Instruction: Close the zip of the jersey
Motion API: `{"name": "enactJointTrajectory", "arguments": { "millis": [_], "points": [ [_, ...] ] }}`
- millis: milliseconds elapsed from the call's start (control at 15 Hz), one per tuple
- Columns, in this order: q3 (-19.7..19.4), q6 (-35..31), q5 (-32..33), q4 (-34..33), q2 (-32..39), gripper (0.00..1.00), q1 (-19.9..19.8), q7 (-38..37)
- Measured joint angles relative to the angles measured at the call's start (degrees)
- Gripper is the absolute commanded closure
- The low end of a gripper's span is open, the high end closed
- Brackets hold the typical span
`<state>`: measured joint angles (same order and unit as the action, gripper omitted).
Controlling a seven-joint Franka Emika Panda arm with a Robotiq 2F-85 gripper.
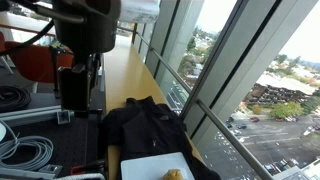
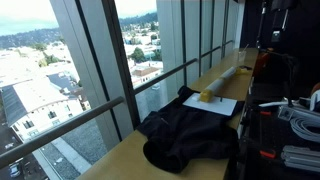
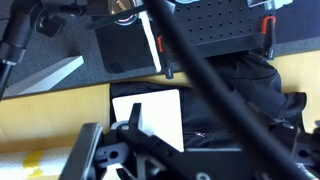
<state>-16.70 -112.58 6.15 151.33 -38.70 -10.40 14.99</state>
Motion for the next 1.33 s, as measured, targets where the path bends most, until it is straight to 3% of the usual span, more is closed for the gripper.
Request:
{"name": "enactJointTrajectory", "arguments": {
  "millis": [933, 1333],
  "points": [
    [0.12, 0.0, -0.06, 0.19, 0.02, 0.0, 0.09, 0.06],
    [0.15, -4.8, -2.76, 1.6, 1.53, 0.0, 3.64, 4.0]
  ]
}}
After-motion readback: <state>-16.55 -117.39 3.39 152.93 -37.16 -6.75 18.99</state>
